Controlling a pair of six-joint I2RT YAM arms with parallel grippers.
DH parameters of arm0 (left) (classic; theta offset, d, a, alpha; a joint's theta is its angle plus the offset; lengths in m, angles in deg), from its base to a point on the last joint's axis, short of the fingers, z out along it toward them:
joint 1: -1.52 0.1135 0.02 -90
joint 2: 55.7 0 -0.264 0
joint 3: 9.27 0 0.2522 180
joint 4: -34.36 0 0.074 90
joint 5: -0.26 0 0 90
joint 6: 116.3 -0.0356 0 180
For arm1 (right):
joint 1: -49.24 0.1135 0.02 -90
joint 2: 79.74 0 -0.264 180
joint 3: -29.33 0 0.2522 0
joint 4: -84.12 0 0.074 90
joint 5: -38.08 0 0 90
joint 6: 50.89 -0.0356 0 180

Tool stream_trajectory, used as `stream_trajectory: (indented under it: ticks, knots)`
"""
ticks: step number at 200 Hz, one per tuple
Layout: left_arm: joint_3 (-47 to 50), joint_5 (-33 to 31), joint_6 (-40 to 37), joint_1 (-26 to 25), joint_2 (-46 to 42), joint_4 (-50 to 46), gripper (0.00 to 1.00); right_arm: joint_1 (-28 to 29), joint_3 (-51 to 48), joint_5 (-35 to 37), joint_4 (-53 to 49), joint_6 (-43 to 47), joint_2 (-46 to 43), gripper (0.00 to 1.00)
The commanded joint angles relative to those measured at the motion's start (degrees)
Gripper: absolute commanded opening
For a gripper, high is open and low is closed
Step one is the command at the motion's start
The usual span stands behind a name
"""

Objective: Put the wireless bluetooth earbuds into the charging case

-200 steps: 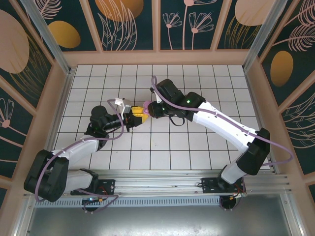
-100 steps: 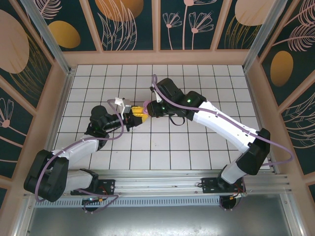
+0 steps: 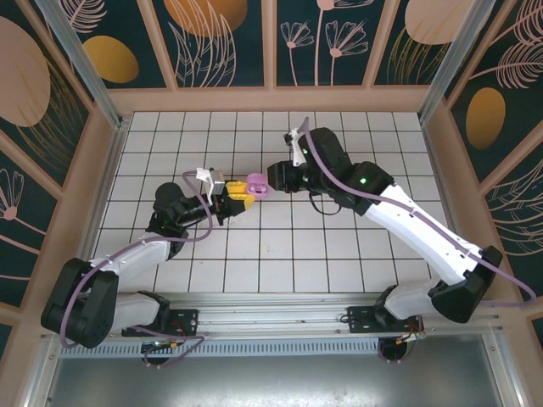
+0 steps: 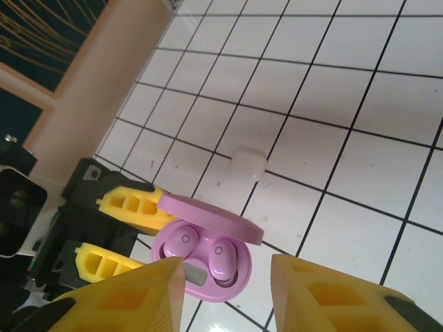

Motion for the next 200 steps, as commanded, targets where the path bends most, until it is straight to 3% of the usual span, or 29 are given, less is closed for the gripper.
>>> stream_trajectory:
  ticks: [1, 70, 115, 150, 200]
  knots:
    - [-0.9, 1.1, 0.3, -0.3, 0.1, 3.5, 0.0, -0.8, -2.1, -1.6, 3.0, -2.1, -1.5, 0.38]
    - [0.5, 2.3, 3.0, -0.4, -0.2, 10.9, 0.0, -4.5, -8.1, -6.4, 11.1, -5.1, -4.8, 0.39]
    - [2.5, 2.9, 0.9, -0.5, -1.5, 16.8, 0.0, -7.7, -7.5, -13.4, 19.4, -5.3, -2.9, 0.31]
    - [2.2, 2.8, -1.1, -0.5, -2.4, 16.0, 0.0, -7.4, -2.8, -20.1, 17.5, -3.3, 2.9, 0.31]
    - [2.2, 1.1, -1.0, -0.5, -1.8, 16.6, 0.0, -4.8, -2.4, -20.2, 12.1, -0.8, 4.7, 0.31]
